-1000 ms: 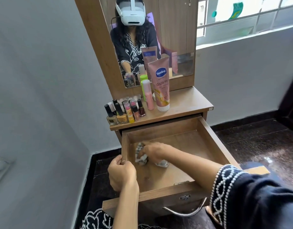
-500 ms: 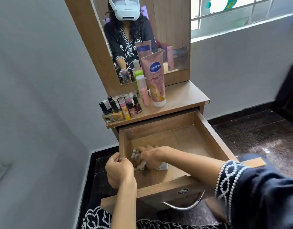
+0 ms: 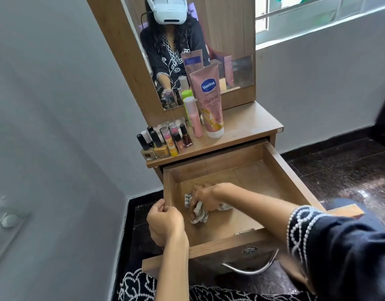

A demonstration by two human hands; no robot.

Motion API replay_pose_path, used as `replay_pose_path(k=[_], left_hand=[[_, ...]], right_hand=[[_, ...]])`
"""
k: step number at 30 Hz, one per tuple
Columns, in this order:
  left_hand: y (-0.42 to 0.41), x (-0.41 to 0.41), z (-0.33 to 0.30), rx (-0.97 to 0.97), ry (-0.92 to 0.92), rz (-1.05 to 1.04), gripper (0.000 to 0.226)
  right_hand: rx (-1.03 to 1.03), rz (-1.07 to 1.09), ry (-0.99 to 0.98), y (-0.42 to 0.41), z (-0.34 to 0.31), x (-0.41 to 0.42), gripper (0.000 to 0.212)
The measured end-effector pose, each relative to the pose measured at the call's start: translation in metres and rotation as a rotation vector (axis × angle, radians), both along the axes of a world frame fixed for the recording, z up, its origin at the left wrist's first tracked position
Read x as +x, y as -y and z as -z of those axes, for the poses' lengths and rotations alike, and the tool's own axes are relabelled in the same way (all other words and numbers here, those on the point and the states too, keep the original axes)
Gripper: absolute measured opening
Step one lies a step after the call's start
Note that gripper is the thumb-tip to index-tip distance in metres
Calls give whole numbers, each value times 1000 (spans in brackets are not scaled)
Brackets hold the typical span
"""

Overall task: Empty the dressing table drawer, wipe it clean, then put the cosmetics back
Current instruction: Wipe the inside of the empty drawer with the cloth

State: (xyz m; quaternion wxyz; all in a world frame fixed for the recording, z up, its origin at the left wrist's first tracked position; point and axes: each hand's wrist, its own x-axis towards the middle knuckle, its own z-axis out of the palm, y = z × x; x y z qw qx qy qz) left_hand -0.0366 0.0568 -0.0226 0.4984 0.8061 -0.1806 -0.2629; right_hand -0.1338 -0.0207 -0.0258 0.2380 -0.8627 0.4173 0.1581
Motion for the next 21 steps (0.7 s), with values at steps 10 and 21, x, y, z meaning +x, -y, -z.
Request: replay_pose_path(k=[10,21], left_hand=[[-1,-1,1,4,24,-7,29],[-4,0,-4,15,3,14,29]], right_hand=[[-41,-195,-253,-48,15,28,53],[125,-212,-466,-42,-22,-27,62]])
